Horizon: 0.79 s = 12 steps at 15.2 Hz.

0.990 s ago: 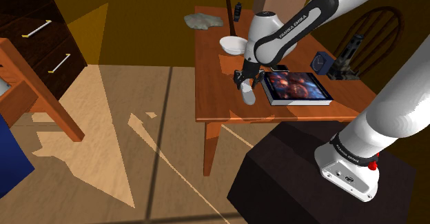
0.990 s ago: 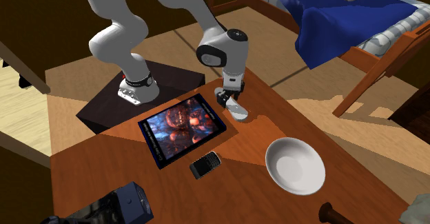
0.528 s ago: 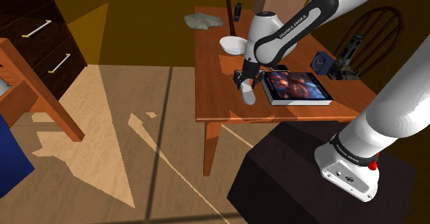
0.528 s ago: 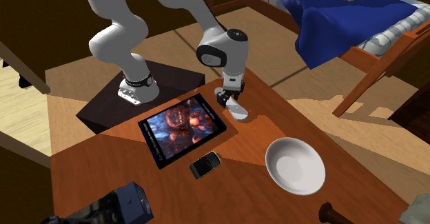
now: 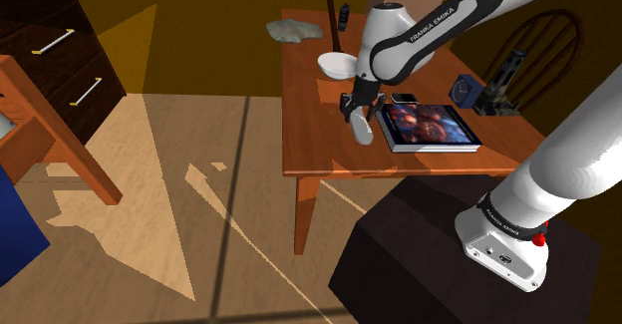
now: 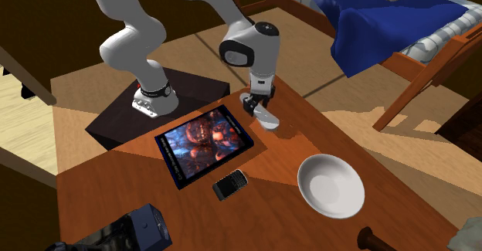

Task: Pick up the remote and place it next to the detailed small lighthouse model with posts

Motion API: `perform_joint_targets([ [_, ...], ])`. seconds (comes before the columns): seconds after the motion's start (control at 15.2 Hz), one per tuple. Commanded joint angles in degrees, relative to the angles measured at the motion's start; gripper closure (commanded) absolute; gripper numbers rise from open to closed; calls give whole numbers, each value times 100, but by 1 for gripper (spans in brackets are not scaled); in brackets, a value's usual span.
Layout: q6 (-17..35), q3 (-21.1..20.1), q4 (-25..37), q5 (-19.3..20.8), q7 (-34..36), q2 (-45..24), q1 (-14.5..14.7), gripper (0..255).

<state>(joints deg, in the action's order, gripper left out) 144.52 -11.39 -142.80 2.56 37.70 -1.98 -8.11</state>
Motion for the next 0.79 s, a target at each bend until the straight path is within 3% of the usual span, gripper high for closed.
perform_joint_targets([
  [0.0,-174,-5,39,-57,-46,138,-1,255],
  [0.73,-1084,5,287,-274,-216,814,15,255],
])
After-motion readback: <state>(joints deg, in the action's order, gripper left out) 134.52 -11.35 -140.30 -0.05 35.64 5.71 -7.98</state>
